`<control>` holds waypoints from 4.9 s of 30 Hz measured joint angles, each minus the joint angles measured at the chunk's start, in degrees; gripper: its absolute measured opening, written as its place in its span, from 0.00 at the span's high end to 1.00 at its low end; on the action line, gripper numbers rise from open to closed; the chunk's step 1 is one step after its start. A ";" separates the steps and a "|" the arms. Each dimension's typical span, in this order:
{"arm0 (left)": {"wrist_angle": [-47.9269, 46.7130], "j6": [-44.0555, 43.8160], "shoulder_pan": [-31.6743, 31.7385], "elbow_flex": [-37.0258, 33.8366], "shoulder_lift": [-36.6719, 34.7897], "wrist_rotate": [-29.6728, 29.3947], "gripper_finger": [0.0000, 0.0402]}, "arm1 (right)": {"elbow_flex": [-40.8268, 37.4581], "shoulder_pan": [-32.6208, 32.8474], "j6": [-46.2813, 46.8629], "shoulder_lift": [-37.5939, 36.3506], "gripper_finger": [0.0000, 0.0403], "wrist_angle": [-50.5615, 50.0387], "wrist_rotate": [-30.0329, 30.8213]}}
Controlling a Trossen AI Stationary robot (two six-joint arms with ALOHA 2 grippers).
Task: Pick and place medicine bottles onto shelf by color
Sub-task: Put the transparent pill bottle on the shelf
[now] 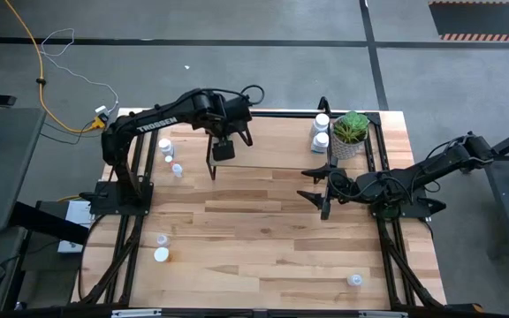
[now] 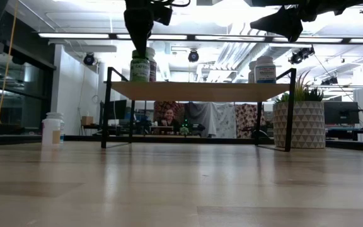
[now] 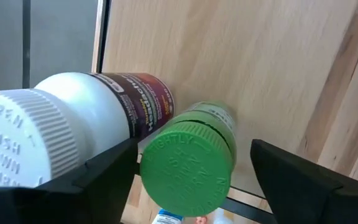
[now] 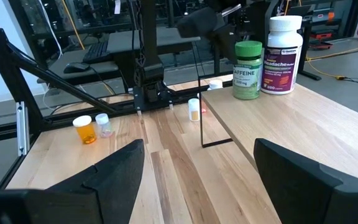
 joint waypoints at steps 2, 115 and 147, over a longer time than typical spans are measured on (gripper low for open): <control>0.00 0.00 -0.28 0.00 0.00 0.00 0.23 | 0.00 0.00 0.00 0.00 0.27 0.00 -0.02; 114.20 -12.52 -25.91 -96.39 -64.02 8.18 0.23 | 15.82 15.49 34.04 7.51 0.27 -32.07 -6.13; 110.89 -14.57 -25.91 -96.35 -64.02 8.28 0.23 | 33.78 32.67 91.97 41.97 0.27 -65.31 -49.04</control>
